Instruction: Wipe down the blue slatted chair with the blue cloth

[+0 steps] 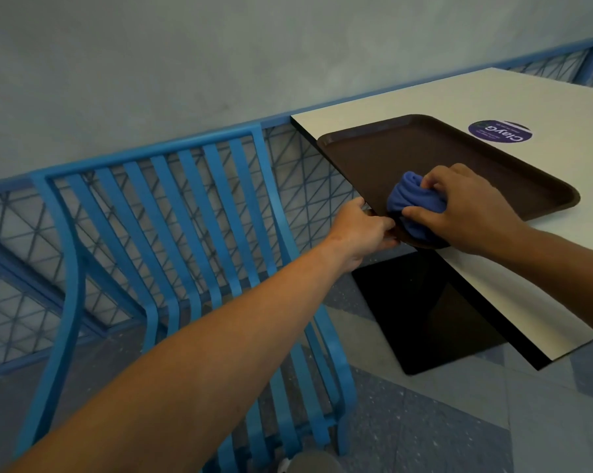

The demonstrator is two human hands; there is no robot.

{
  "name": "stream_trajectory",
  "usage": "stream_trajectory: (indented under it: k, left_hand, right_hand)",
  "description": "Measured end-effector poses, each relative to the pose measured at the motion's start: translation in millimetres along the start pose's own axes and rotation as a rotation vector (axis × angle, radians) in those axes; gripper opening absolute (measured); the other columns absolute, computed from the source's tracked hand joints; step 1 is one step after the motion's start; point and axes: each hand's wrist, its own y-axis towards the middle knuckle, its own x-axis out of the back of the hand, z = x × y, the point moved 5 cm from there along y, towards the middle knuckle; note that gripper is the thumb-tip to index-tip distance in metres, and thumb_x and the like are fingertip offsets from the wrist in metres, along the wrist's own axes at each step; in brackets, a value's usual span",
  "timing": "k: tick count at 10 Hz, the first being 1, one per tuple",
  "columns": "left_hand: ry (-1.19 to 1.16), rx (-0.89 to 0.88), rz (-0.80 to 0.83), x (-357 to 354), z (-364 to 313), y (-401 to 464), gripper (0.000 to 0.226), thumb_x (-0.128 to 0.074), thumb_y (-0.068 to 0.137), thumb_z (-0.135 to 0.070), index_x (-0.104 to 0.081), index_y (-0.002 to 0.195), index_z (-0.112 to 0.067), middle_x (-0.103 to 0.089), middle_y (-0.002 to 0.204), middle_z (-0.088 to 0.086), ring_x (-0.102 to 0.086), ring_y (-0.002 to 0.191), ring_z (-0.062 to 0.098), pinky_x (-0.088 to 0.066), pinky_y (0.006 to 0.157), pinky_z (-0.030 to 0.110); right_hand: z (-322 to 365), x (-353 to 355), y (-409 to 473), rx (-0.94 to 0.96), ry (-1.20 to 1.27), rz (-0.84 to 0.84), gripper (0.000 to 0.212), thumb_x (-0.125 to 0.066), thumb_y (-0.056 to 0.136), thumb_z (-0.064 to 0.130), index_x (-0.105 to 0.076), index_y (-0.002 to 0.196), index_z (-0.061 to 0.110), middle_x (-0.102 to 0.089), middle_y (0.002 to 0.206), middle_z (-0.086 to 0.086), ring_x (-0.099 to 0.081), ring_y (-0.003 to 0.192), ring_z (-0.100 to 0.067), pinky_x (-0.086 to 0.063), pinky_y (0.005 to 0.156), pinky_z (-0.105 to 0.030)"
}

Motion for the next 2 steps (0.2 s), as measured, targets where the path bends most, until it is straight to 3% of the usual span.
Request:
stream_trajectory:
  k: [2]
  left_hand:
    - [0.041, -0.002, 0.030, 4, -6, -14, 0.028, -0.061, 0.099, -0.005, -0.051, 0.122, -0.016, -0.066, 0.130, 0.016, -0.070, 0.103, 0.028, -0.061, 0.086, 0.040]
  right_hand:
    - [18, 10, -1, 0.124, -0.098, -0.106, 0.050, -0.071, 0.081, 0.055, -0.051, 0.111, 0.020, -0.048, 0.106, 0.003, -0.051, 0.090, -0.017, -0.044, 0.078, -0.037]
